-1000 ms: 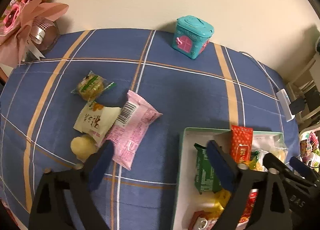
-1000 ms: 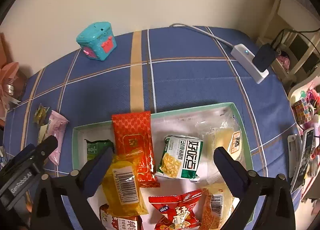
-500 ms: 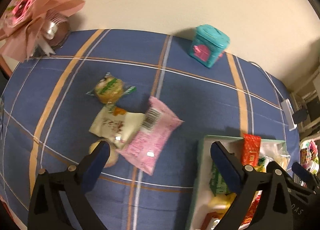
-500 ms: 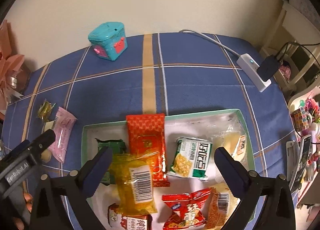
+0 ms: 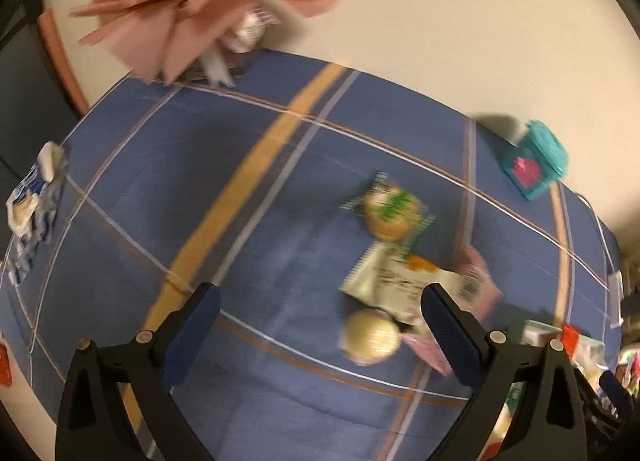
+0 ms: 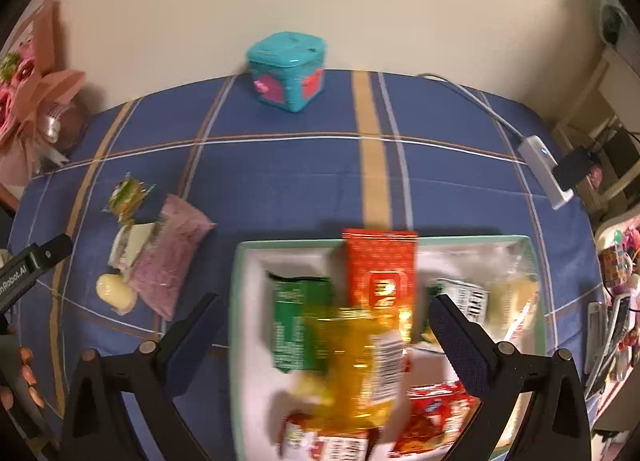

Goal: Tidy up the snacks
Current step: 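Withdraw both tools from the tray toward the remaining snacks, then grasp the pink pack with right tool while left tool grasps the round cream bun, then lift and carry the pink pack and cream bun over the white tray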

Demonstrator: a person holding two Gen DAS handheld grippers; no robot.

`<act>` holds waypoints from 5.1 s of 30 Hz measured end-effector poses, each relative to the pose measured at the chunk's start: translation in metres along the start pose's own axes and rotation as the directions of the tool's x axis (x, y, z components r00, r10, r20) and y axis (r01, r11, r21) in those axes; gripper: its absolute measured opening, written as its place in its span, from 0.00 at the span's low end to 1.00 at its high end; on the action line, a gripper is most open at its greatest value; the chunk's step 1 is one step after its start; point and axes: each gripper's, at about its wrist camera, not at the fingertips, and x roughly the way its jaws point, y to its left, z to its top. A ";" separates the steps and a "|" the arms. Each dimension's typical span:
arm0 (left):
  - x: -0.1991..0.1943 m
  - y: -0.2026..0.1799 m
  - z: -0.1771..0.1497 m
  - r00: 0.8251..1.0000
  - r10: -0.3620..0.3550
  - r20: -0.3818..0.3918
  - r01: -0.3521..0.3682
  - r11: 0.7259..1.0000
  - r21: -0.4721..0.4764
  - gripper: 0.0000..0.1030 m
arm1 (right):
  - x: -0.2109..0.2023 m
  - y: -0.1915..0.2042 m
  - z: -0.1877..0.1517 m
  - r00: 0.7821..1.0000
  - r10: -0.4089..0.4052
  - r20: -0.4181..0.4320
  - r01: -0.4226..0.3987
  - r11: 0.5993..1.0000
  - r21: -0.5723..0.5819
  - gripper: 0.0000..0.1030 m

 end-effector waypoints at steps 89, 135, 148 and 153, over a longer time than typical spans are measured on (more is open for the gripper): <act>0.064 -0.076 -0.038 0.990 0.057 -0.128 -0.024 0.968 0.250 0.43 | 0.076 0.098 -0.027 0.987 0.107 -0.117 -0.121 0.986 -0.116 0.40; -0.073 -0.059 -0.100 0.994 -0.020 -0.105 0.038 0.984 0.175 0.42 | -0.070 -0.010 -0.105 0.955 0.292 0.050 -0.294 0.955 0.036 0.38; -0.082 -0.096 -0.095 0.993 -0.103 -0.065 0.115 0.969 0.220 0.42 | -0.084 -0.093 -0.097 0.968 0.210 0.141 -0.235 0.952 0.196 0.38; -0.099 -0.131 -0.108 0.988 -0.148 -0.054 0.157 0.942 0.295 0.42 | -0.088 -0.137 -0.099 0.974 0.152 0.165 -0.195 0.936 0.291 0.38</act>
